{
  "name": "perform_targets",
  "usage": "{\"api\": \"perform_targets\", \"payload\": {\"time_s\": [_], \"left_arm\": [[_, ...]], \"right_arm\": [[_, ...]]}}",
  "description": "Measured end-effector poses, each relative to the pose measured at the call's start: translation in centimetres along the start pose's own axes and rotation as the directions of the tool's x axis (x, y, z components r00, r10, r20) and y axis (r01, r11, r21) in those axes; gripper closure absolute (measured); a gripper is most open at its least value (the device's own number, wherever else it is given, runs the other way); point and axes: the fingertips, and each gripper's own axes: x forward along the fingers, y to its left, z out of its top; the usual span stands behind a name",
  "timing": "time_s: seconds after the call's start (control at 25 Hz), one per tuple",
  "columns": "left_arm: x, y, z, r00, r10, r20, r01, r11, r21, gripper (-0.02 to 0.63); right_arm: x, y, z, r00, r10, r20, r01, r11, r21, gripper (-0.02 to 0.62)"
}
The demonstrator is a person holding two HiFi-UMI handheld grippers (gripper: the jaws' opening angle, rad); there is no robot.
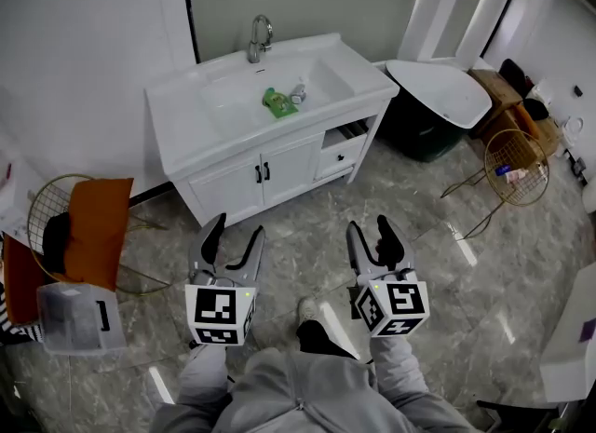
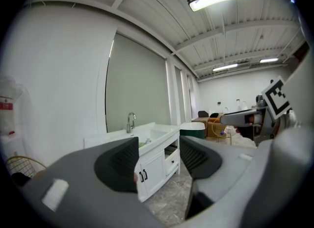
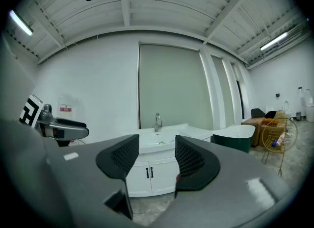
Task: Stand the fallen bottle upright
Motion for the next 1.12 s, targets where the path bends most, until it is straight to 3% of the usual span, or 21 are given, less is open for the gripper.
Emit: {"api": "perform_targets", "payload": {"time_s": [0.36, 0.64, 1.12], "left_arm": [[13.1, 1.8, 2.4, 0.998, 0.058, -0.018, -0.057, 0.998, 0.018, 0.308], [20.5, 2.7, 4.2, 0.998, 0.067, -0.016, -0.067, 0.997, 0.024, 0.308], [32.9, 7.3, 3.9, 0.999, 0.034, -0.039, -0.033, 0.999, 0.03, 0.308]], "right_arm": [[12.8, -5.6, 0.5, 0.997, 0.074, -0.028, -0.074, 0.997, 0.012, 0.368], [20.0, -8.4, 1.1, 0.993, 0.11, -0.043, -0.109, 0.994, 0.021, 0.368], [32.2, -11.3, 0.6, 0.994, 0.079, -0.069, -0.078, 0.997, 0.018, 0.368]]}}
